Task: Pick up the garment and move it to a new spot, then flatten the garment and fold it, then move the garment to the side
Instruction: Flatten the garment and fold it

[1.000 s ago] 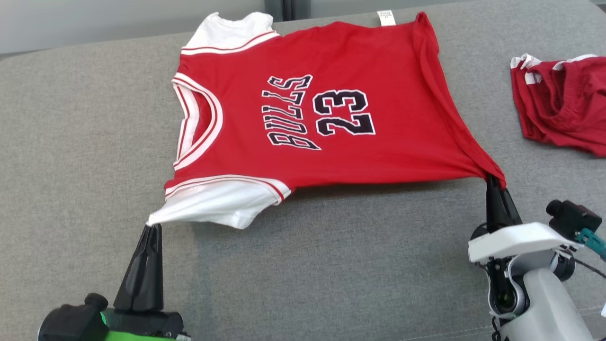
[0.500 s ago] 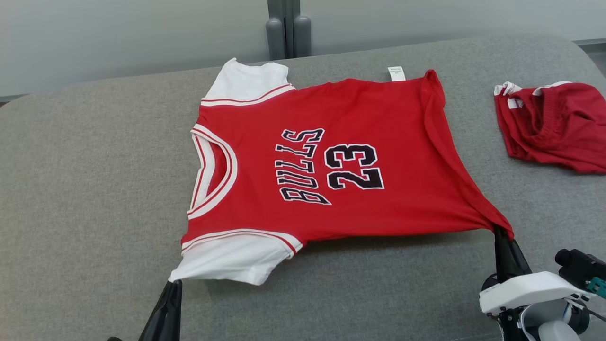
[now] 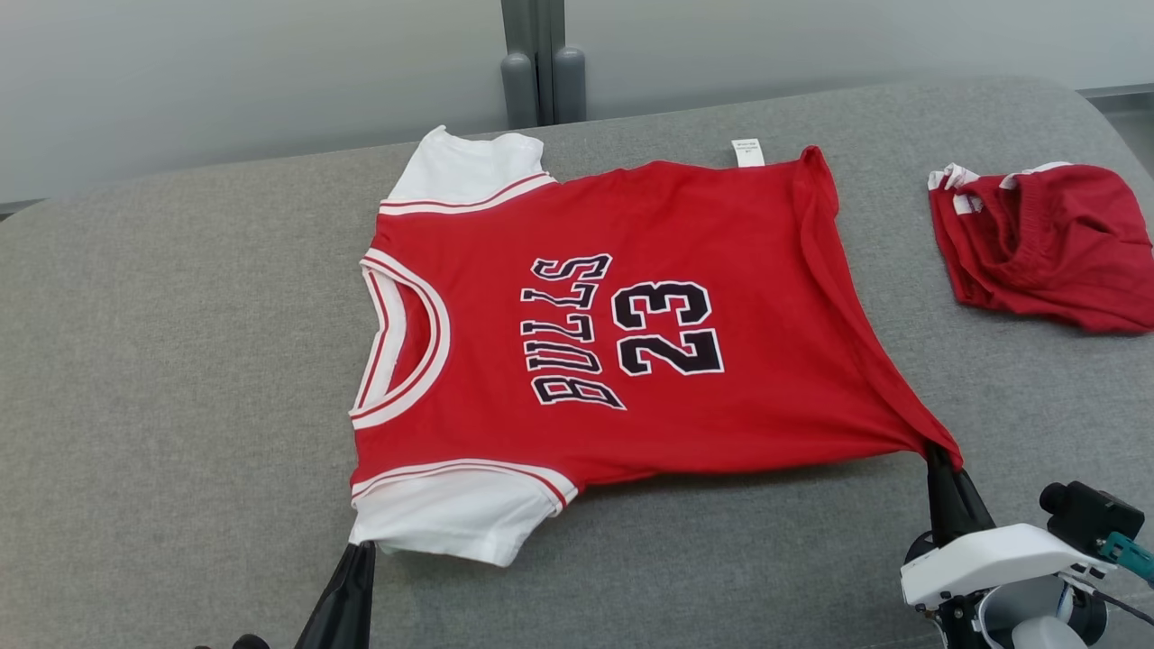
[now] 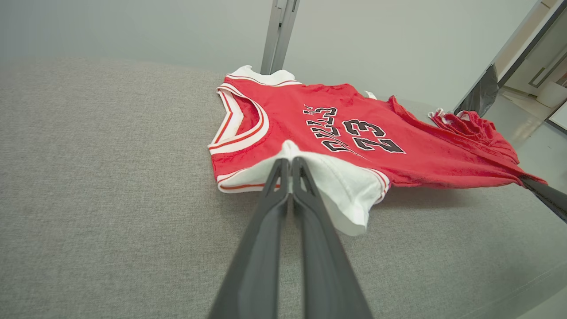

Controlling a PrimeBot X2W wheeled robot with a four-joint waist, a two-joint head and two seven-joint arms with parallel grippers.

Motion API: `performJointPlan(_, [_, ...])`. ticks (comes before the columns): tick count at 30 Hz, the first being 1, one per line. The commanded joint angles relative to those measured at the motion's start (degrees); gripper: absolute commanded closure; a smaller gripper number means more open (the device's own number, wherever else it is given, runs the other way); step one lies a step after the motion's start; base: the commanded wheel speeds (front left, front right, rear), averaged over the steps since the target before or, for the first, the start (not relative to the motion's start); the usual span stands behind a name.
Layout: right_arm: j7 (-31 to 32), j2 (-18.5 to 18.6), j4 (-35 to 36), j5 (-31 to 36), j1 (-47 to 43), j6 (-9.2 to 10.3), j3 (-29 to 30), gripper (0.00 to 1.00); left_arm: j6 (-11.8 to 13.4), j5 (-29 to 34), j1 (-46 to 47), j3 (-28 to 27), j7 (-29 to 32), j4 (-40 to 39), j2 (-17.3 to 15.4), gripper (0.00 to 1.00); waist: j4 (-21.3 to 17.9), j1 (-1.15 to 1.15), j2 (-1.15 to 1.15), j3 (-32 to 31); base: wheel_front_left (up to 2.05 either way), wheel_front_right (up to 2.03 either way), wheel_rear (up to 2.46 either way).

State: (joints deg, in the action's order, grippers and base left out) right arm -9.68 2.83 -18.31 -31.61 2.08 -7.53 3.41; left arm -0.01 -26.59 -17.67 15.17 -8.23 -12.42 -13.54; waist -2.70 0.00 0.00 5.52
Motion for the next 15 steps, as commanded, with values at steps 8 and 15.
performJointPlan(8, [-0.7,0.1,-1.7,0.1,1.9,0.09,-0.1,1.0,-0.7,-0.4,3.0,0.2,-0.5,1.6,-0.3,1.0,0.0,0.0,0.0,0.8,0.0,0.0,0.0])
performJointPlan(15, [-1.0,0.1,-4.1,0.2,6.6,0.08,-0.6,1.0,-2.4,0.8,12.3,-0.3,-1.0,5.0,-1.3,1.0,0.0,0.0,0.0,3.8,0.0,0.0,0.0])
